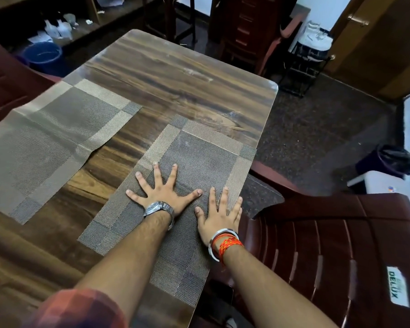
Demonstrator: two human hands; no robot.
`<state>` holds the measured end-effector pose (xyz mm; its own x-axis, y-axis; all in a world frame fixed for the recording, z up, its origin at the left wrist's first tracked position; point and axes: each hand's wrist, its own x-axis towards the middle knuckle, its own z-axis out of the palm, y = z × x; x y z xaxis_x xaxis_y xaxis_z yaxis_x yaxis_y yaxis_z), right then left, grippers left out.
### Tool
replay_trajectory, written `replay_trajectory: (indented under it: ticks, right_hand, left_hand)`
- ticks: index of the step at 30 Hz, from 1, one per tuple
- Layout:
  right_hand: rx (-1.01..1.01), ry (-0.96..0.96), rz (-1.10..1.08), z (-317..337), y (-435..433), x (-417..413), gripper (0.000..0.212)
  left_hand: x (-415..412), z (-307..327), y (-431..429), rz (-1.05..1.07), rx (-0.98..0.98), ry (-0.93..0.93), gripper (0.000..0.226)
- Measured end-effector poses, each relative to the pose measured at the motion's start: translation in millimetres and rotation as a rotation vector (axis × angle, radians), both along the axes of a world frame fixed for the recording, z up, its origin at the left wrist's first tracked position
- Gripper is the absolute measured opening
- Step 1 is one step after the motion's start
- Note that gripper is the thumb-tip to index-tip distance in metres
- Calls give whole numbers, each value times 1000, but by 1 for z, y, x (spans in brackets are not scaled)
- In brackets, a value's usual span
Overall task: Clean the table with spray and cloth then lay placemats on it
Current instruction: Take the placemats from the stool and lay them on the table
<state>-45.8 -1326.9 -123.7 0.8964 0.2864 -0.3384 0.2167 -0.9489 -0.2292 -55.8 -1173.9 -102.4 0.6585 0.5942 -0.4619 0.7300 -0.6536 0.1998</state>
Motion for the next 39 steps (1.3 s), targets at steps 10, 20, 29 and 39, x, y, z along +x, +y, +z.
replay_trajectory:
  ticks: [10,20,29,39]
  right_hand:
    - [30,-26,-29,-5,3,-6,77]
    - [12,-32,-18,-6,2,-5,70]
    - [45,-75,-56,-4,-3,-2,70]
    - [210,-269,78,45,4,-26,75]
  left_hand:
    - [-2,-1,2,-9,6,-21,117]
    - [-2,0,0,8,15,-26,119]
    - [-7,0,2,-3,-2,-84,115]
    - [-59,36,2,-110,192,-327,84]
